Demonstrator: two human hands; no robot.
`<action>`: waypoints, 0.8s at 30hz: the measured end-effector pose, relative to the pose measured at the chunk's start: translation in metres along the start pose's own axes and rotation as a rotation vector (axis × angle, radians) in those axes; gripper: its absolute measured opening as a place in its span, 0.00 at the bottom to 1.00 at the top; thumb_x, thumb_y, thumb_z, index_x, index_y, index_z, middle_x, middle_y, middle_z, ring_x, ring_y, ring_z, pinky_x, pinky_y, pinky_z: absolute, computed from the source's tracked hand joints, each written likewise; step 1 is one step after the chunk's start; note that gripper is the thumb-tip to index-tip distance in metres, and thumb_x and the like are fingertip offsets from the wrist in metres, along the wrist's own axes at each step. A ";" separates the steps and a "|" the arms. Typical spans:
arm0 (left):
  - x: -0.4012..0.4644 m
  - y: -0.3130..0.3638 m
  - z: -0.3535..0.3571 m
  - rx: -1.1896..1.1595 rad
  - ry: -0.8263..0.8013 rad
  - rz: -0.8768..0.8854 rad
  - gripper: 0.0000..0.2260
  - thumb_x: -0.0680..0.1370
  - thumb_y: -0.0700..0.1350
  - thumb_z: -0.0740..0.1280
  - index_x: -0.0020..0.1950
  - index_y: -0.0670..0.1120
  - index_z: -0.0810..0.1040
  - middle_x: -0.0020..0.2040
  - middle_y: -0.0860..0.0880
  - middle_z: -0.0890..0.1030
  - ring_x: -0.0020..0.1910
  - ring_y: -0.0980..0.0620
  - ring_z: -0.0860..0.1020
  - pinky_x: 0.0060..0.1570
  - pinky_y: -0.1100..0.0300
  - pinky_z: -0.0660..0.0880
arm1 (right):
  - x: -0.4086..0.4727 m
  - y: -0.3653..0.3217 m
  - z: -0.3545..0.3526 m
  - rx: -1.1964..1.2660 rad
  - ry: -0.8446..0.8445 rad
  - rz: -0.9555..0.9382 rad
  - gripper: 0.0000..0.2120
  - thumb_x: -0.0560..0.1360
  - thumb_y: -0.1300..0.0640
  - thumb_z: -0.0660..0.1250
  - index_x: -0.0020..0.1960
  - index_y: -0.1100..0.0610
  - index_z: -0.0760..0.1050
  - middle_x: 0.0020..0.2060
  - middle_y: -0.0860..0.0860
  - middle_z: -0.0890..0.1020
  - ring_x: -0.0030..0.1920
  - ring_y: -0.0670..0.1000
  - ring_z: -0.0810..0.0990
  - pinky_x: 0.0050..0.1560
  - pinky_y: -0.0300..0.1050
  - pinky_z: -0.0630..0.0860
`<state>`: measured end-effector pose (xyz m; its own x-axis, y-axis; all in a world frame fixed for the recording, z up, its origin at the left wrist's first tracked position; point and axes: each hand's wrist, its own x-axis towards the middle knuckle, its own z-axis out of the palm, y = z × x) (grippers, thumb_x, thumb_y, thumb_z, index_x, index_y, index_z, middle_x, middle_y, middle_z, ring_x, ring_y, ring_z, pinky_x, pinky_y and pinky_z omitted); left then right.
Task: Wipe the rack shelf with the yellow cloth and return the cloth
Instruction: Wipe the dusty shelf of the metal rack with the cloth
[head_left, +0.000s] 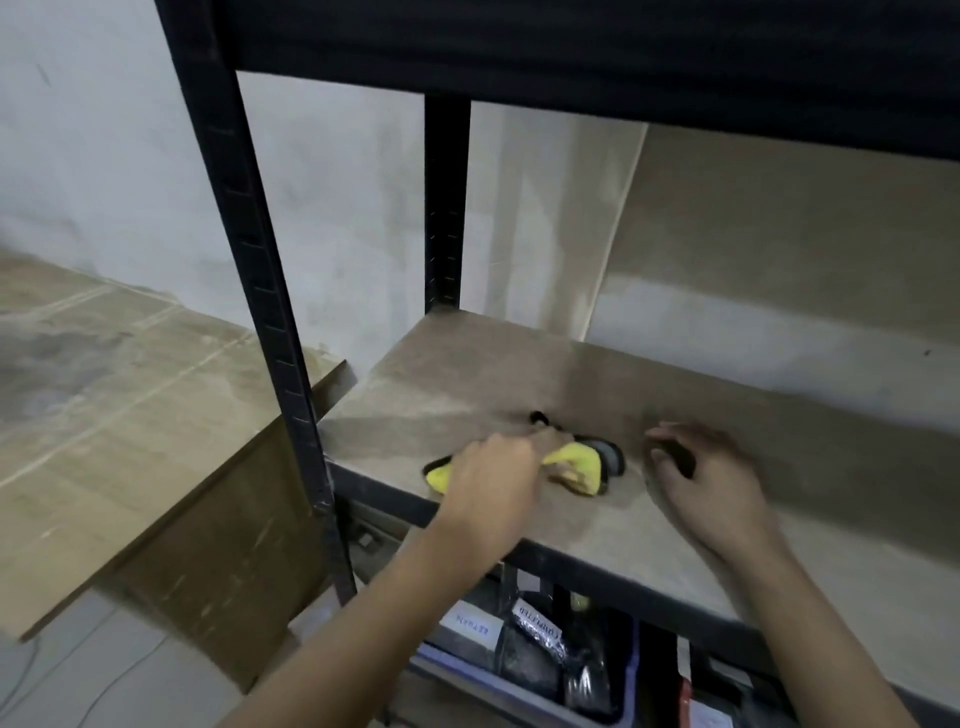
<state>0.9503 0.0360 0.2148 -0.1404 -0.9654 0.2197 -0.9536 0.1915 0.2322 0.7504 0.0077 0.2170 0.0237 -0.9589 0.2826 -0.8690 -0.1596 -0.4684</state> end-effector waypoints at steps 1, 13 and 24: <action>0.005 -0.006 -0.007 0.020 0.008 -0.046 0.12 0.80 0.44 0.58 0.62 0.49 0.74 0.48 0.44 0.82 0.45 0.43 0.80 0.40 0.52 0.73 | -0.001 0.001 0.000 0.009 -0.005 0.003 0.11 0.75 0.61 0.64 0.56 0.58 0.79 0.60 0.55 0.79 0.63 0.57 0.73 0.61 0.45 0.68; 0.048 -0.107 -0.012 -0.016 -0.048 -0.232 0.19 0.80 0.56 0.54 0.71 0.59 0.64 0.76 0.48 0.61 0.74 0.43 0.58 0.67 0.37 0.60 | -0.002 0.006 0.004 0.005 -0.026 0.001 0.13 0.76 0.58 0.62 0.59 0.55 0.77 0.61 0.53 0.79 0.62 0.56 0.74 0.58 0.44 0.70; -0.009 -0.015 -0.024 -0.375 0.130 0.106 0.13 0.77 0.55 0.61 0.54 0.50 0.78 0.40 0.48 0.82 0.37 0.49 0.78 0.35 0.55 0.71 | -0.006 0.000 -0.004 0.176 0.087 -0.026 0.11 0.76 0.59 0.64 0.57 0.56 0.79 0.55 0.52 0.82 0.57 0.52 0.77 0.55 0.40 0.70</action>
<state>0.9724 0.0465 0.2323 -0.1751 -0.9108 0.3738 -0.7690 0.3636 0.5258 0.7485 0.0143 0.2185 -0.0041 -0.9313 0.3641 -0.7689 -0.2298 -0.5966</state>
